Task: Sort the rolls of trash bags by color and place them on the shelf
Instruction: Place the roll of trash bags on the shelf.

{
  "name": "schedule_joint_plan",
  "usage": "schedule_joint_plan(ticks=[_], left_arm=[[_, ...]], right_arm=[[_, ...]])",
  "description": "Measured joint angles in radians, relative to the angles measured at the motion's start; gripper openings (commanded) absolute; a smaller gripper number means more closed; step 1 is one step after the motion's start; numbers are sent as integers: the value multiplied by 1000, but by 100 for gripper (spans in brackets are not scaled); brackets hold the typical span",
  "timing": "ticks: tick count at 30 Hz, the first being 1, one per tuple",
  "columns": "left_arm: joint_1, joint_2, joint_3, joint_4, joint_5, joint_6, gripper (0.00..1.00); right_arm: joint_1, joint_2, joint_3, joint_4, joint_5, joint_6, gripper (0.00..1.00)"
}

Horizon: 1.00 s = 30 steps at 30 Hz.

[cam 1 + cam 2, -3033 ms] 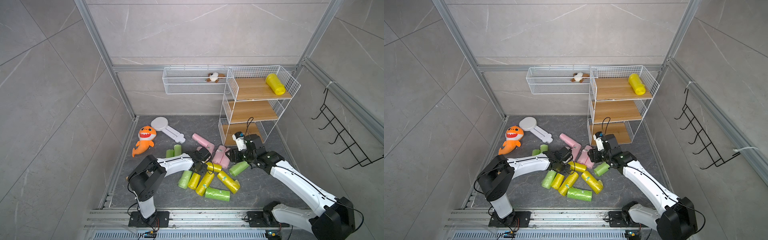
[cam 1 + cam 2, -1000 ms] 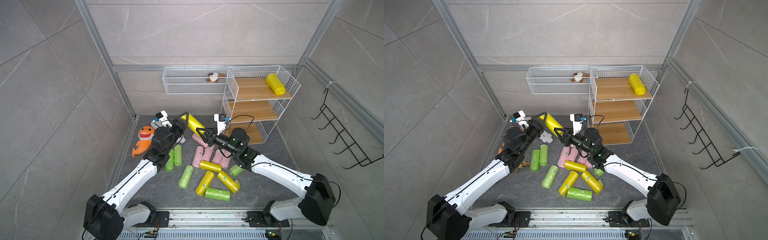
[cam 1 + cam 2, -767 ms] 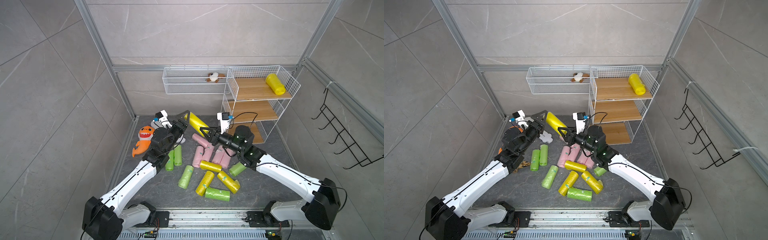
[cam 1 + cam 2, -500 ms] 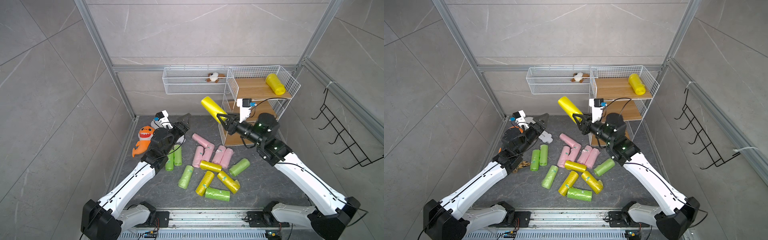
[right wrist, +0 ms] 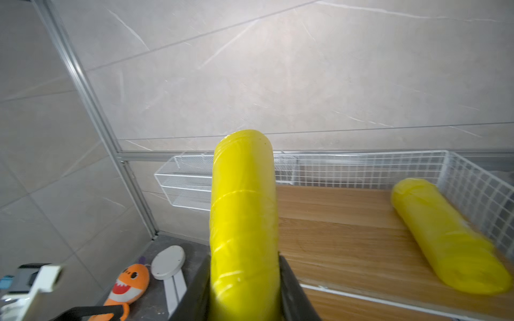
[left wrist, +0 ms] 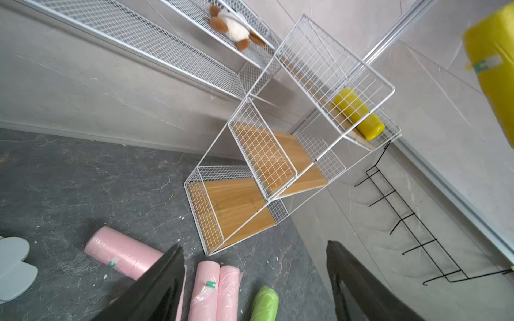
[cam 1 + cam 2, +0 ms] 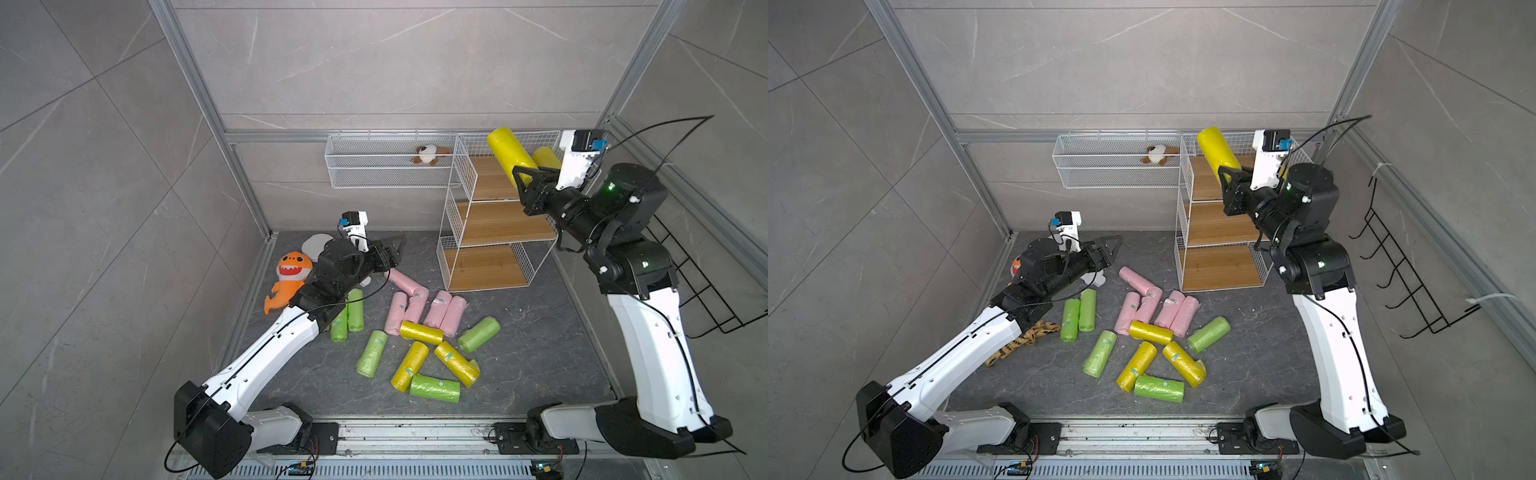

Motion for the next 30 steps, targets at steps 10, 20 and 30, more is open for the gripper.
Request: schedule_joint_plan(ticks=[10,20,30], left_arm=[[-15,32,5,-43,20,24,82],[-17,32,5,-43,21,26,82],[-20,32,5,-43,39,26,82]], right_arm=[[-105,315,367,-282,154,-103,27],[-123,567,734,-470,256,-167,27],[-164,656,858,-544,312,-196,27]])
